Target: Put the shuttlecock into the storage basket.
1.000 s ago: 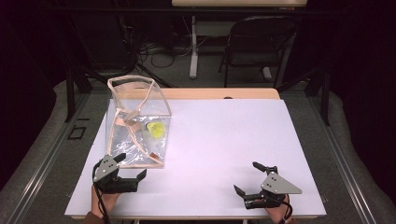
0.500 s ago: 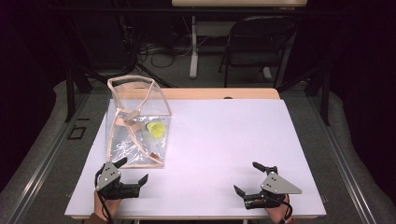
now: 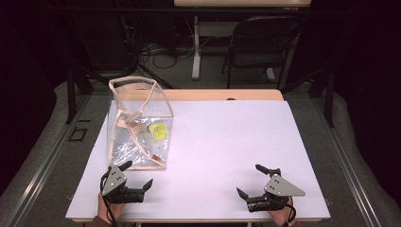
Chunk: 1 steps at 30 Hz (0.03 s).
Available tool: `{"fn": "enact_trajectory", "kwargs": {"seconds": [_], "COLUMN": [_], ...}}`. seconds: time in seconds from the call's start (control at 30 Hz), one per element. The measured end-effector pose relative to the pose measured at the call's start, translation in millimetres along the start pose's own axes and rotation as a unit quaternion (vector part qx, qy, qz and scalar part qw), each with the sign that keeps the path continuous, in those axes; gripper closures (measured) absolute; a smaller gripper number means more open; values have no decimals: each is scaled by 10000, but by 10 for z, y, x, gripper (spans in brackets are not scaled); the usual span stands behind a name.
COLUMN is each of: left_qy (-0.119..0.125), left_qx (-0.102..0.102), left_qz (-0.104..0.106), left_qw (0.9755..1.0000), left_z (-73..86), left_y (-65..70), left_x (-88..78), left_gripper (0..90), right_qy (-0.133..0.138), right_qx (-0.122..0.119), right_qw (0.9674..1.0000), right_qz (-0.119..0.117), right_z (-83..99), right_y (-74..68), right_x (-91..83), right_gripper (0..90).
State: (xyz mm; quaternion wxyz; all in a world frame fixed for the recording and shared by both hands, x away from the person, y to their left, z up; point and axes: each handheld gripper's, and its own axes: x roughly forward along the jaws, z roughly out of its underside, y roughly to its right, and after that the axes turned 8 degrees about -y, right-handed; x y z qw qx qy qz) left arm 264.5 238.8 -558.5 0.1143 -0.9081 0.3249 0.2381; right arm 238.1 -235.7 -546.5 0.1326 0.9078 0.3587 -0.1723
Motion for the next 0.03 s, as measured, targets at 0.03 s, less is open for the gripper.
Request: {"fn": "enact_trajectory", "kwargs": {"seconds": [0.03], "left_qy": [-5], "left_qx": [-12], "left_qz": [9], "left_qw": [10000], "left_z": [-1], "left_y": [-1], "left_x": [4], "left_gripper": [0], "right_qy": [5], "right_qx": [-4], "right_qw": [10000], "right_qz": [4], "right_z": [2], "right_y": [3], "right_x": [1], "right_gripper": [5]}}
